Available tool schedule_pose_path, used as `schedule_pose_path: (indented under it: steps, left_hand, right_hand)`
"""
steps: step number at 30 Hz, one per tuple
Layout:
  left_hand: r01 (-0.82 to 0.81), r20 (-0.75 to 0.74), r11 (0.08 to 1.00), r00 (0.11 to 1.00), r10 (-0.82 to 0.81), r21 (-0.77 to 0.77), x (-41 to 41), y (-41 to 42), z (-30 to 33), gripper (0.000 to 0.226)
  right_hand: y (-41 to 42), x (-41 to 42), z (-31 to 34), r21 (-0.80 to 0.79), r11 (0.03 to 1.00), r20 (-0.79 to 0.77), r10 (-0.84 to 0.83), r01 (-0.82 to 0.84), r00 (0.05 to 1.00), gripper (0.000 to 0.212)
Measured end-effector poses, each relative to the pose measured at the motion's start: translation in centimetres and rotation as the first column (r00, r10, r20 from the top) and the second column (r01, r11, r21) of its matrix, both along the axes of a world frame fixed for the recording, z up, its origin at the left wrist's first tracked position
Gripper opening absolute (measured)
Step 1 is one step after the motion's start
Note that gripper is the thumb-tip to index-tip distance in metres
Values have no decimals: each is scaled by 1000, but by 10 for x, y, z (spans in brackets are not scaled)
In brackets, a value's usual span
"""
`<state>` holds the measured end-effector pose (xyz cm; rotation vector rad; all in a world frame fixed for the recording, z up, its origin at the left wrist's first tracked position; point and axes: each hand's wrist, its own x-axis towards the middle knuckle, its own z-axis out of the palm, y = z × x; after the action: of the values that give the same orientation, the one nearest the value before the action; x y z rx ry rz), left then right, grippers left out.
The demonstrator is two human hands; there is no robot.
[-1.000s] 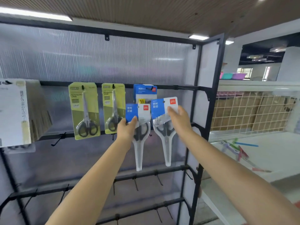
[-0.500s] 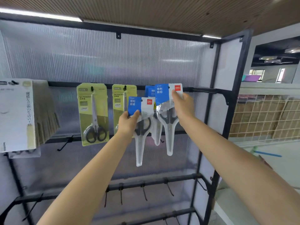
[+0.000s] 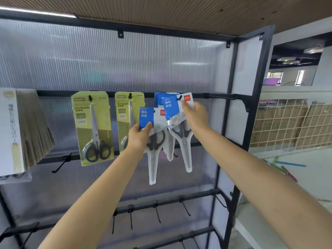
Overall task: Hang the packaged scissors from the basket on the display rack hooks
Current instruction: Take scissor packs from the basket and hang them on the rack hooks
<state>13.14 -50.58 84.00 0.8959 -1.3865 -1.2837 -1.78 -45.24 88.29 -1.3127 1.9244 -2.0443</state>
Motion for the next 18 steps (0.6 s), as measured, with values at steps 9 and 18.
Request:
schedule_pose_path:
  steps: [9,18]
  left_hand:
    - [32,-1,999,999,-32,6,4,-7,-13,17]
    - [72,24,997,997,-72,0,5,-17,-13,21]
  right_hand:
    - [-22,-12,1,49,998,-74,-43,46,996,25]
    - [-34,-19,0,144,981,-212,-96,128,973,33]
